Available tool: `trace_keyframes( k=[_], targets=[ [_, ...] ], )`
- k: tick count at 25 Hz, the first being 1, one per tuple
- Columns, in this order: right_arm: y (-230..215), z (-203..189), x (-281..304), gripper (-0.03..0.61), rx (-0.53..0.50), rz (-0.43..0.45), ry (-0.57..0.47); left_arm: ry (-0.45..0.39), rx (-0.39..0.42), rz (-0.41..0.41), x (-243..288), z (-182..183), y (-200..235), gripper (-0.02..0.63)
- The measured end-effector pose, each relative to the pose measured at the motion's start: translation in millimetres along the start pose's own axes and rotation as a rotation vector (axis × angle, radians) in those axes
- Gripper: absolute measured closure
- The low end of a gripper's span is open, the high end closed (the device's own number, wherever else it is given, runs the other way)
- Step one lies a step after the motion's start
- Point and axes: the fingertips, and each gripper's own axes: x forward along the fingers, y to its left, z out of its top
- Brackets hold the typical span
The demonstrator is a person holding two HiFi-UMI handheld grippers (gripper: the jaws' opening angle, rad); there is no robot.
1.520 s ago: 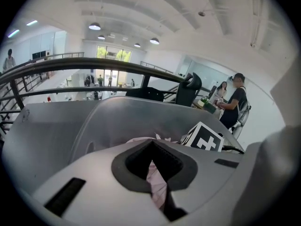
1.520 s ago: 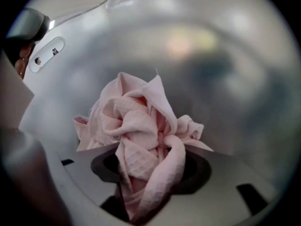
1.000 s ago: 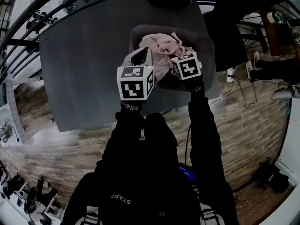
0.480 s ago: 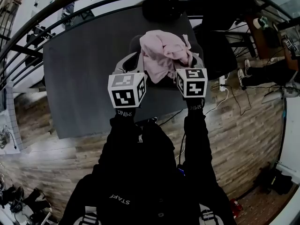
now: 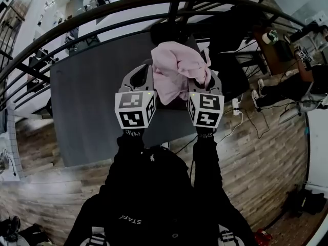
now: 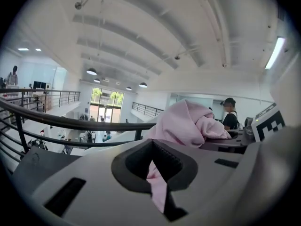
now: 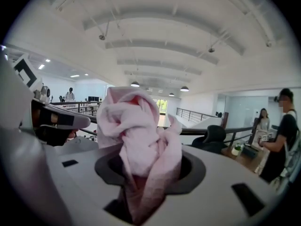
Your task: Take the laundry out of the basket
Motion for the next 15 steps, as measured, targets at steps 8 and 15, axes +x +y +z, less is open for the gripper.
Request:
trace_keyframes(
  k=[8,15],
  targets=[
    [-5,48,-35,0.385,-0.044,-0.099,-0.134,-0.103,0.039,-0.013,-18,43,-12,0.614],
    [-13,74,-56,0.385,-0.101,-0.158,-0.209,-0.182,0.078,-0.021,-28,70,-28,0.614]
  ],
)
